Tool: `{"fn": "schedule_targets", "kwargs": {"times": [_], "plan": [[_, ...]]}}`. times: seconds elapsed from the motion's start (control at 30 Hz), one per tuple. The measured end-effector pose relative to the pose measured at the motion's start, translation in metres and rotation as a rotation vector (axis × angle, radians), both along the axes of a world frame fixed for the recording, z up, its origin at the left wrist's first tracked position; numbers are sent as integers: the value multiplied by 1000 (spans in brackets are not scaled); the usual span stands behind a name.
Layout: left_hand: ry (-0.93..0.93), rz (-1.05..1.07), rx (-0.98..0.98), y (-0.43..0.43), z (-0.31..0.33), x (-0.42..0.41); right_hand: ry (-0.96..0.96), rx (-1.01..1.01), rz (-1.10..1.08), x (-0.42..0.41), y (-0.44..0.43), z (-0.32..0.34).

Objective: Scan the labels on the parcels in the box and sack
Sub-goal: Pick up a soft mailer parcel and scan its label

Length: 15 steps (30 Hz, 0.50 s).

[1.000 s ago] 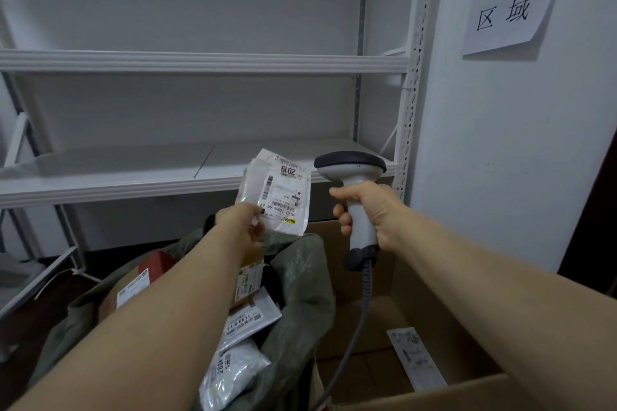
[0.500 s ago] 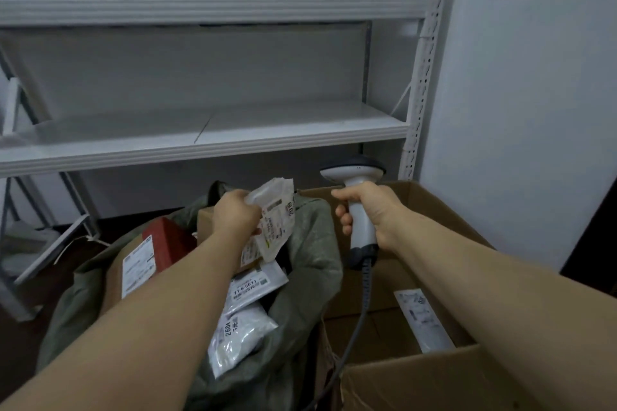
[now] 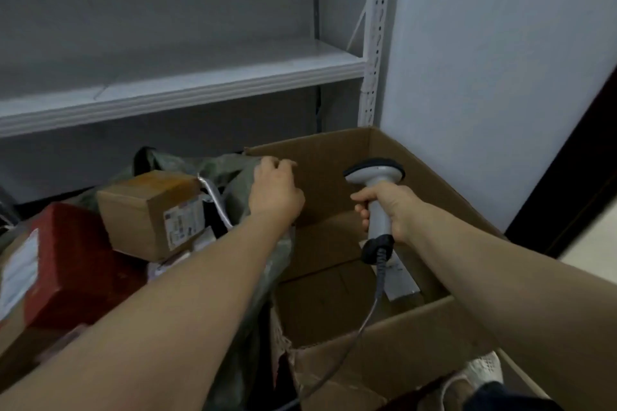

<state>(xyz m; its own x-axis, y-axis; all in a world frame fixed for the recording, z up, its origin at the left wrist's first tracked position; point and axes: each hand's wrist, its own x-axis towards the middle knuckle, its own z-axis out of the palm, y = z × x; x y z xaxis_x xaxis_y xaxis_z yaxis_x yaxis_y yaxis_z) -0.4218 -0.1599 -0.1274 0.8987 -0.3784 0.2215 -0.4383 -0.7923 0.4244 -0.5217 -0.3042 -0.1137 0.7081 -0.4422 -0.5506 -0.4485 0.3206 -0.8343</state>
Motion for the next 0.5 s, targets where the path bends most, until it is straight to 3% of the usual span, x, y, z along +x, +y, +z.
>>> {"fn": "schedule_targets", "kwargs": {"times": [0.13, 0.23, 0.3, 0.4, 0.5], "plan": [[527, -24, -203, -73, -54, -2, 142, 31, -26, 6, -52, -51], [789, 82, -325, -114, -100, 9, 200, 84, -43, 19, -86, -93], [1154, 81, -437, -128, -122, 15, 222, 128, -84, 37, -104, -120], [1615, -200, -358, -138, -148, 25, 273, 105, -27, 68, -118, -154], [1756, -343, -336, -151, -171, 40, 292, 182, -5, 97, -123, -184]]}}
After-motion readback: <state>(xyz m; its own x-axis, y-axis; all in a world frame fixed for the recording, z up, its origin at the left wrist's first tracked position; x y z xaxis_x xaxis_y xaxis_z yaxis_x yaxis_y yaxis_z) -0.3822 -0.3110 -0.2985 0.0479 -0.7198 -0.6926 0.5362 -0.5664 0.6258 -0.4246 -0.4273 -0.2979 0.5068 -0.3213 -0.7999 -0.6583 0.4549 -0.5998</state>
